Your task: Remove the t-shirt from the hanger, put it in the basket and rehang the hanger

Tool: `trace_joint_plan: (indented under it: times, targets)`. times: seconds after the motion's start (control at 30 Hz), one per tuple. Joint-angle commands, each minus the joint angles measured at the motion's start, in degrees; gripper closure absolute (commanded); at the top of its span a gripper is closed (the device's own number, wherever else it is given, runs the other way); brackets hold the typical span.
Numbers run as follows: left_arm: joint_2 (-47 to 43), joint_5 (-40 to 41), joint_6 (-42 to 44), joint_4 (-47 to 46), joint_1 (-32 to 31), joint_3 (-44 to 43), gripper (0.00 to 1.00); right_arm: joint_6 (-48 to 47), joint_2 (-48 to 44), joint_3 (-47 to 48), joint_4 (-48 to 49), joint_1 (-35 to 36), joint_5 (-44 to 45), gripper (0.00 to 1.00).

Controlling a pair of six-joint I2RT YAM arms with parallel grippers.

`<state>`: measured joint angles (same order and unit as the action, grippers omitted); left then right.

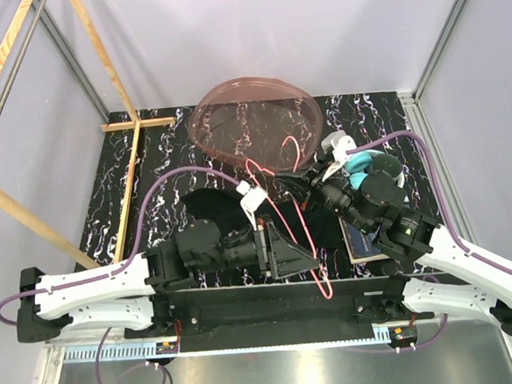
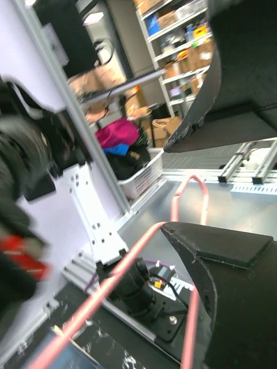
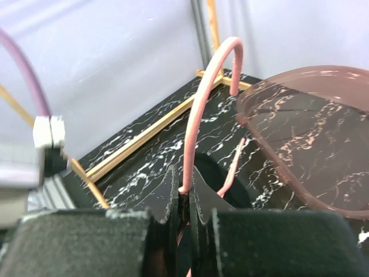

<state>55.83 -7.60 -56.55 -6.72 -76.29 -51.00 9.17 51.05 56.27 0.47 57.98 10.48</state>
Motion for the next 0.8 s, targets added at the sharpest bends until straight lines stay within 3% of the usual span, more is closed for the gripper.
trace_joint_plan:
  times: [0.0, 0.23, 0.77]
  targets:
    - [0.94, 13.83, -0.57, -1.72, -3.95, -2.87, 0.46, -1.52, 0.46, 3.14, 4.89, -0.06, 7.0, 1.0]
    - [1.73, 19.28, -1.98, -1.45, -7.38, -2.79, 0.51, -2.49, -0.33, 1.74, 4.54, -0.05, 12.1, 1.0]
    - [5.33, 19.11, -3.65, -1.63, -8.96, -4.28, 0.58, -2.66, -1.3, 0.51, 3.31, -0.05, 20.81, 1.0]
